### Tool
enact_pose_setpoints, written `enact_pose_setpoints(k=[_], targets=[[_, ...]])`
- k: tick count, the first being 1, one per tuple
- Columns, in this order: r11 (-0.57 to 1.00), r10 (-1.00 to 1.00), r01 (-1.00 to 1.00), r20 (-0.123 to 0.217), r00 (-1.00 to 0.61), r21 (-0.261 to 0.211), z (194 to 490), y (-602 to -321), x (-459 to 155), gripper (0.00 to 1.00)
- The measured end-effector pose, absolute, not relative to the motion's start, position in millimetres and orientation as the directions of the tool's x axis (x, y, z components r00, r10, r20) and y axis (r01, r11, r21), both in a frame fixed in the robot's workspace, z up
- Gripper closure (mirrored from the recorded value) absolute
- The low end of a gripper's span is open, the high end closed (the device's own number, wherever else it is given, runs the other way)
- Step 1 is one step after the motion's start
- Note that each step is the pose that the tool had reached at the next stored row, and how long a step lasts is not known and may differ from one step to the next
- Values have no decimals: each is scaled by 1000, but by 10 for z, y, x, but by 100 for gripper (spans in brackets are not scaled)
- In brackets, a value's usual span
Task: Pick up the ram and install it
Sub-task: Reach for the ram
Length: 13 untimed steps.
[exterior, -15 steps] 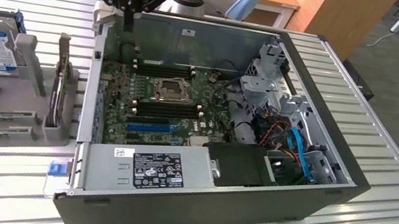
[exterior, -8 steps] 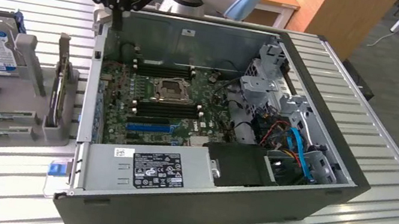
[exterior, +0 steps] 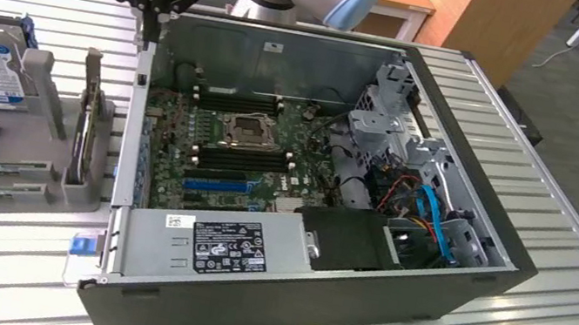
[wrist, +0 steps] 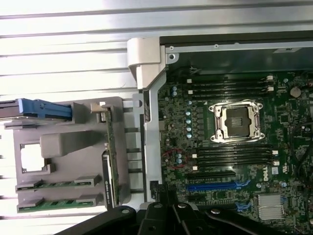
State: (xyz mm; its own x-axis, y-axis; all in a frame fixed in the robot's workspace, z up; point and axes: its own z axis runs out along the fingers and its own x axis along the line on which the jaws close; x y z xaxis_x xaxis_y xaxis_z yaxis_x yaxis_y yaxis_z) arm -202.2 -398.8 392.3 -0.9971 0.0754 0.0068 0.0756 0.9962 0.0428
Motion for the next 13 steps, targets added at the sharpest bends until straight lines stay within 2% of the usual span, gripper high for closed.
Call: enact_pose_setpoints(k=[13], targets=[[996, 75, 76, 22, -997, 42, 3917, -3989, -2293, 90]])
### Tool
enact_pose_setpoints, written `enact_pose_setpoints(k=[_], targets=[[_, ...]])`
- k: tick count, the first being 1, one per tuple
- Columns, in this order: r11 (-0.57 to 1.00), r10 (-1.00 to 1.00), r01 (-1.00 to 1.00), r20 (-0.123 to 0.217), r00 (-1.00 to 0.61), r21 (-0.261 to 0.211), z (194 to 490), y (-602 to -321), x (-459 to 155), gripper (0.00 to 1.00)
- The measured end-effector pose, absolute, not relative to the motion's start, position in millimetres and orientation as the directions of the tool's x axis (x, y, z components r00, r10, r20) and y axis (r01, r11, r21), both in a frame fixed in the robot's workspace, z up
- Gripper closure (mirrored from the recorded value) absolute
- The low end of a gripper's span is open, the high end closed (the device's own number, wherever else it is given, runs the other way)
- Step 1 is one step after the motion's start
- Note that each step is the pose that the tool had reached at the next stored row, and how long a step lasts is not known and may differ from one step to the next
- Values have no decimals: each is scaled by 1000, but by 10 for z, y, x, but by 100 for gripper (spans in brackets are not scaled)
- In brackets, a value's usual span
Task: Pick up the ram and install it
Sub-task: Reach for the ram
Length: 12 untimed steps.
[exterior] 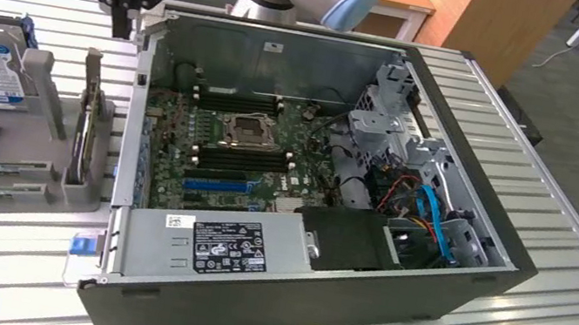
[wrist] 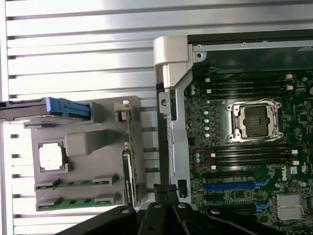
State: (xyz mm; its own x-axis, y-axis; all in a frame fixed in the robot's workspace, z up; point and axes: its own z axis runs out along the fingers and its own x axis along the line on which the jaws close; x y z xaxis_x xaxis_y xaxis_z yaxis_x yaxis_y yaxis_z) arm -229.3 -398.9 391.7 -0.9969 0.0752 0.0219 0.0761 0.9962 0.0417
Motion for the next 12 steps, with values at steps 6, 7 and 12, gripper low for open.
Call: enact_pose_setpoints(k=[6, 7, 12], targets=[[996, 75, 76, 29, -997, 41, 3915, -3989, -2415, 90], [996, 75, 77, 30, -997, 41, 3914, -3989, -2436, 90], [996, 75, 77, 33, -997, 41, 3913, -3989, -2542, 90]])
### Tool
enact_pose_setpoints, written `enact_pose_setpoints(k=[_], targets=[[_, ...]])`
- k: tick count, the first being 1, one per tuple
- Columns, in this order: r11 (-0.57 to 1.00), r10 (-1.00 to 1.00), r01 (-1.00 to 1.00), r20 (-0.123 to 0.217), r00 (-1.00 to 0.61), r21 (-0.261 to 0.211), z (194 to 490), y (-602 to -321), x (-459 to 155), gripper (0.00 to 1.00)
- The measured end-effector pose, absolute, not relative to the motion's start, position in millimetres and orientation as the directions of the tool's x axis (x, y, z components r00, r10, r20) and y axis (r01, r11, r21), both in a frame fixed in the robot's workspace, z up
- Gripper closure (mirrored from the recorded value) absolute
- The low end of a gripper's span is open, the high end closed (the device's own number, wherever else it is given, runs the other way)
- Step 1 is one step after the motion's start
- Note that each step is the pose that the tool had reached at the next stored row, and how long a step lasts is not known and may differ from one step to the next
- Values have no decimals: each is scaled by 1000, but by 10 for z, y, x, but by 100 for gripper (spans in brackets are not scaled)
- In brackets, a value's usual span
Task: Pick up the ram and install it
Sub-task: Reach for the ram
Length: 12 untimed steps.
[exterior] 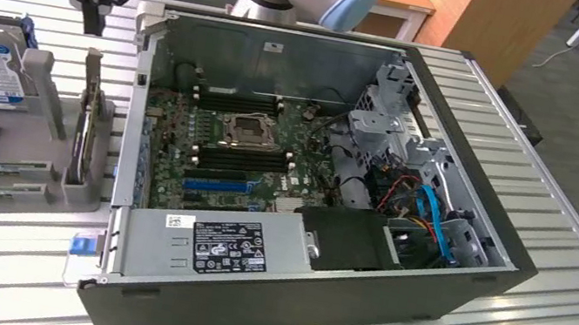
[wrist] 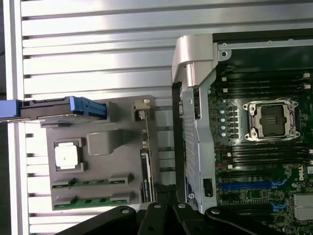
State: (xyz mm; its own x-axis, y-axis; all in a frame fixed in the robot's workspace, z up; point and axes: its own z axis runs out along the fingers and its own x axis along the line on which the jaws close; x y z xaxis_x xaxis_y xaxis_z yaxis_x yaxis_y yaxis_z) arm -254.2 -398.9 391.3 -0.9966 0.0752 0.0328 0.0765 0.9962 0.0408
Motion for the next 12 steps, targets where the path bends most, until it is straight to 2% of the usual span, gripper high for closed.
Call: enact_pose_setpoints(k=[12], targets=[[996, 75, 77, 40, -996, 40, 3910, -3988, -2818, 90]])
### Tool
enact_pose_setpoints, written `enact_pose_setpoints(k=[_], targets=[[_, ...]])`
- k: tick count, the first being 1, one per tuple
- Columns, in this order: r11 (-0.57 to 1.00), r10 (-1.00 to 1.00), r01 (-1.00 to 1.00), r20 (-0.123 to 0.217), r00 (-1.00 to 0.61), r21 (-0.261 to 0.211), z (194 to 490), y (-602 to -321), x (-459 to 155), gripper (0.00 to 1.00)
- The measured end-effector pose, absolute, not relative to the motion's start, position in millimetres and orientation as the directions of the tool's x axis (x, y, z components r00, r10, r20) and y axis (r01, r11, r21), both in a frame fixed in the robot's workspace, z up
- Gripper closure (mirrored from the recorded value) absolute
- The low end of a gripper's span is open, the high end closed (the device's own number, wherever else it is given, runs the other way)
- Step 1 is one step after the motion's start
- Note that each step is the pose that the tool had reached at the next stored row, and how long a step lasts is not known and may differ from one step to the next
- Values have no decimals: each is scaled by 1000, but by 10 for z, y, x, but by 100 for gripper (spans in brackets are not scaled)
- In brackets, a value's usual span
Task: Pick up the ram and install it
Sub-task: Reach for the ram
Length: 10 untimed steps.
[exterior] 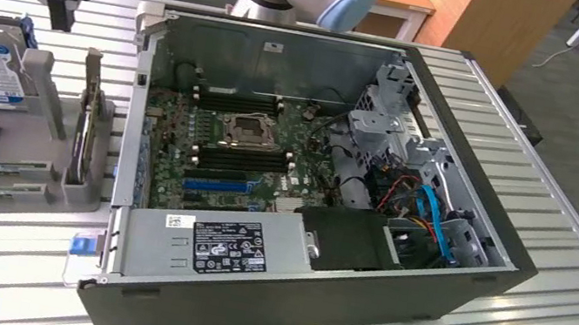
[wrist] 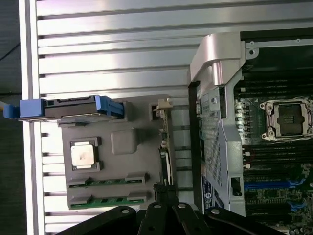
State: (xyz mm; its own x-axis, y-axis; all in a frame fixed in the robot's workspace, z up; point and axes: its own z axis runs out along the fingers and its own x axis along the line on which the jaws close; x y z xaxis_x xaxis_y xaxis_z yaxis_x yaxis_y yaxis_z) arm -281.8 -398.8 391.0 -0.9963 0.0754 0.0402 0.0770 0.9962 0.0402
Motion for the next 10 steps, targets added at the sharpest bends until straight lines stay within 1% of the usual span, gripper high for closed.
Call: enact_pose_setpoints(k=[10], targets=[[996, 75, 77, 47, -996, 40, 3909, -3989, -2927, 90]])
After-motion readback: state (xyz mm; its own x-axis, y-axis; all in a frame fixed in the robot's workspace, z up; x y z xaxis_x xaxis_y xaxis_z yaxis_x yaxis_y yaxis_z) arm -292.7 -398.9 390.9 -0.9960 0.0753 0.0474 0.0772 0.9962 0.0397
